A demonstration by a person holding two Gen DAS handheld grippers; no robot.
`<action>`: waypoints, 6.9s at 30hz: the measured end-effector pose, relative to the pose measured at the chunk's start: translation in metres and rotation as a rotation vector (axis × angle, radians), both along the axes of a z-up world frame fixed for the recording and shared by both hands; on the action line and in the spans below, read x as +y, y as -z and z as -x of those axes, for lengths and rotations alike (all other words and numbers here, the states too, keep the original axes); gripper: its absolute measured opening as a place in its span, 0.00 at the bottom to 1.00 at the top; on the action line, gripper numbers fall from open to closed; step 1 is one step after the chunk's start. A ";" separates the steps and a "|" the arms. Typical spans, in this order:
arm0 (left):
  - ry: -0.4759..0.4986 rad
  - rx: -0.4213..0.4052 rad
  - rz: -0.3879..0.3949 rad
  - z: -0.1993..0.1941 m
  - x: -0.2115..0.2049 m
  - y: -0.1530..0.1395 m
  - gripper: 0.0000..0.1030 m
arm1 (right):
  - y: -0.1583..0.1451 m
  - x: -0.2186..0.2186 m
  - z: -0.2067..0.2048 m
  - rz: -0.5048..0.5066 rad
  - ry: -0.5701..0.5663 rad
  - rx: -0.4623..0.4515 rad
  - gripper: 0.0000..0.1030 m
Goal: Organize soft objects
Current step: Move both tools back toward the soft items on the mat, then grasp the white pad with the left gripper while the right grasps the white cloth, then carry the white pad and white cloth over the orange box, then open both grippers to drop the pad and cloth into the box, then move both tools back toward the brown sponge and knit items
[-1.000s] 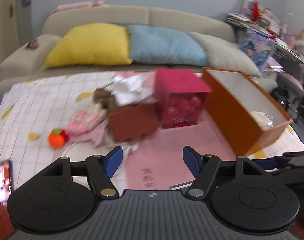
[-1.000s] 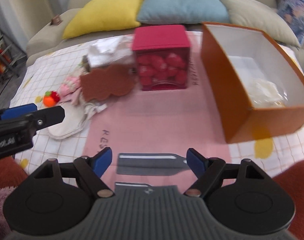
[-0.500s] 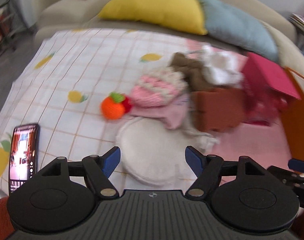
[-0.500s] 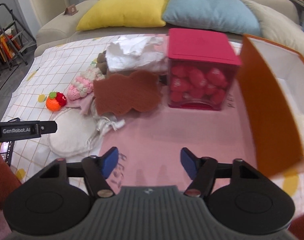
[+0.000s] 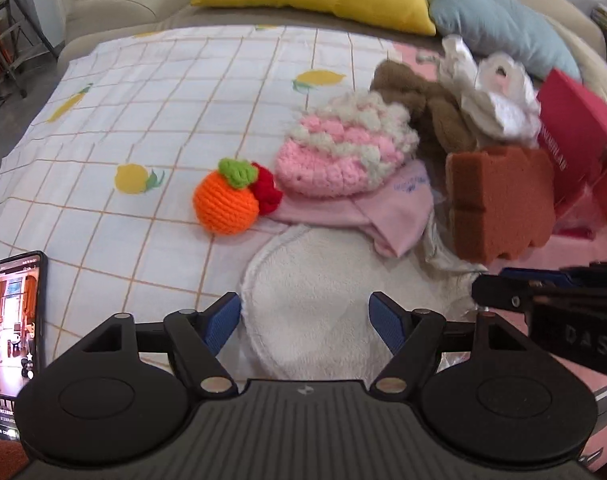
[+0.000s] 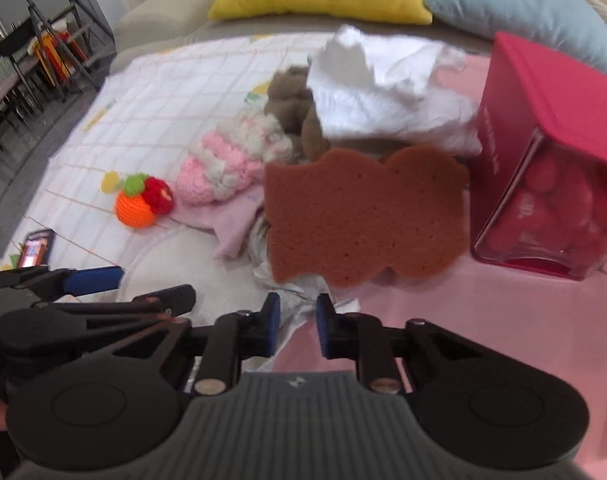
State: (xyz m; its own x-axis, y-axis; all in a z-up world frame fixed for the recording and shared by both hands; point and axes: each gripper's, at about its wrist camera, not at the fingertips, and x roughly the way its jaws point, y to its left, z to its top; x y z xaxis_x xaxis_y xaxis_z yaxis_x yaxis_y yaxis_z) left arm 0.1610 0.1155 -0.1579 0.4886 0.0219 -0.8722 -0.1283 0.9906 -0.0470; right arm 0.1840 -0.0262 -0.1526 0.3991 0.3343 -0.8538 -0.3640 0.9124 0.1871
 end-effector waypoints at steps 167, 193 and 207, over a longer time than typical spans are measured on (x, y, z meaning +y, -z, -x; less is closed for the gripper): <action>0.662 -0.420 0.000 -0.012 -0.294 -0.184 0.81 | -0.096 -0.359 0.036 0.254 0.466 -0.065 0.78; 0.227 -0.330 0.084 0.082 -0.099 -0.121 0.82 | -0.078 -0.171 0.128 0.179 0.428 -0.114 0.91; 0.128 -0.232 0.173 0.087 -0.062 -0.101 0.82 | -0.078 -0.126 0.121 0.103 0.289 -0.155 0.91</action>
